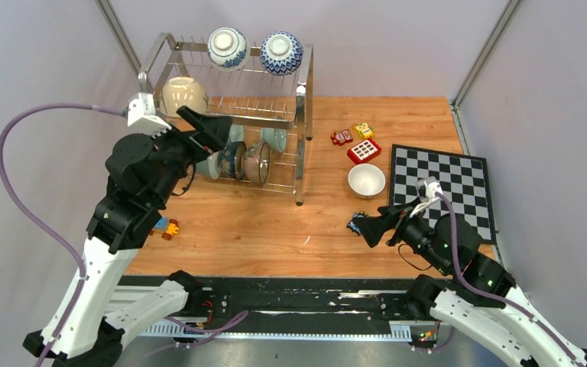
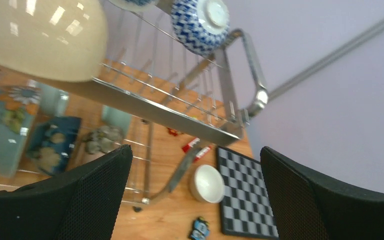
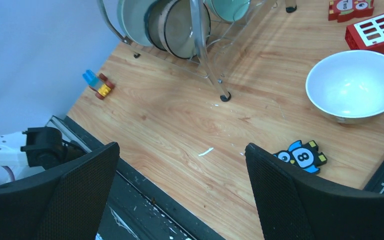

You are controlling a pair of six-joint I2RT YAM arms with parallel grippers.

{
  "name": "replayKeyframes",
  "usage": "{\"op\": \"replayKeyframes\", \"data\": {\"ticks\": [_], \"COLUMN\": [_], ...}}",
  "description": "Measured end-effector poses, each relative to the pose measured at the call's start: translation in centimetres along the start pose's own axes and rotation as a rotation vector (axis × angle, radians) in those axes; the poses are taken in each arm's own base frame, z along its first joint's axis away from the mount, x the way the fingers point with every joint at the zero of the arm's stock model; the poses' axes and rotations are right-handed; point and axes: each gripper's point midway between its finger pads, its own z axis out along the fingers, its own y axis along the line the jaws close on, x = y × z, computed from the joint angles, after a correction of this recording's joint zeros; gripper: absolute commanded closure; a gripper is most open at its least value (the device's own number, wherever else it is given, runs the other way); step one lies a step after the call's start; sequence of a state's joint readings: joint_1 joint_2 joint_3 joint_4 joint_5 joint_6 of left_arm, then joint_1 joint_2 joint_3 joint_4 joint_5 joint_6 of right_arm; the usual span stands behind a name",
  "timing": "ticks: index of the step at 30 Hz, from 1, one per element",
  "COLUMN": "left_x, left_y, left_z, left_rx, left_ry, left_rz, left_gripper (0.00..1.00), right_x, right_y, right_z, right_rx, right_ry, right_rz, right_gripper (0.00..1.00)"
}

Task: Unload the bowls from the dish rack
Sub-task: Pick up the bowl from the dish rack.

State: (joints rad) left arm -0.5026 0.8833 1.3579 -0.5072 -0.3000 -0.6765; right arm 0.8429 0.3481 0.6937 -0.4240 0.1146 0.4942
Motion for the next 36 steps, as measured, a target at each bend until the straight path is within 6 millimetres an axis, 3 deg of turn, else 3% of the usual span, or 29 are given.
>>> {"op": "replayKeyframes", "data": {"ticks": [8,13,15,19,23,26,29,36], "left_x": [5.0,6.6,6.4,4.8,3.4,2.7,1.7,-0.5], "left_y": [-2.5,-4.5,-6.9,-11.5,-12.9,-12.9,-12.5,-9.0], "left_z": [-2.0,-3.2,-4.4,-8.9,-12.8,-14.2,-13.3,-7.1], "left_rx": [0.27,0.458,0.626,0.998,1.186,1.211,1.117,0.706], "left_ry": [0.126,0.162,0.163,0.145,0.104,0.054,-0.002,-0.097], "left_rz": [-0.164,-0.184,-0.214,-0.266,-0.226,-0.174,-0.14,-0.179], "left_gripper": [0.0,0.0,0.0,0.0,0.0,0.0,0.0,0.0], "right_x": [-0.9,-1.0,-0.6,-0.1,-0.1,-0.2,-0.3,-0.2], "right_y": [0.6,1.3,2.0,3.2,3.7,3.9,4.1,4.0], "right_z": [-0.8,-0.5,-0.1,0.6,0.9,1.3,1.6,2.0], "right_rx": [-0.059,-0.097,-0.132,-0.188,-0.211,-0.214,-0.214,-0.204], "right_ry": [-0.092,-0.085,-0.059,-0.02,-0.014,-0.006,0.0,0.019], "right_rz": [0.024,-0.001,-0.014,-0.038,-0.046,-0.048,-0.049,-0.053], "right_gripper": [0.03,0.03,0.03,0.03,0.04,0.05,0.06,0.07]}}
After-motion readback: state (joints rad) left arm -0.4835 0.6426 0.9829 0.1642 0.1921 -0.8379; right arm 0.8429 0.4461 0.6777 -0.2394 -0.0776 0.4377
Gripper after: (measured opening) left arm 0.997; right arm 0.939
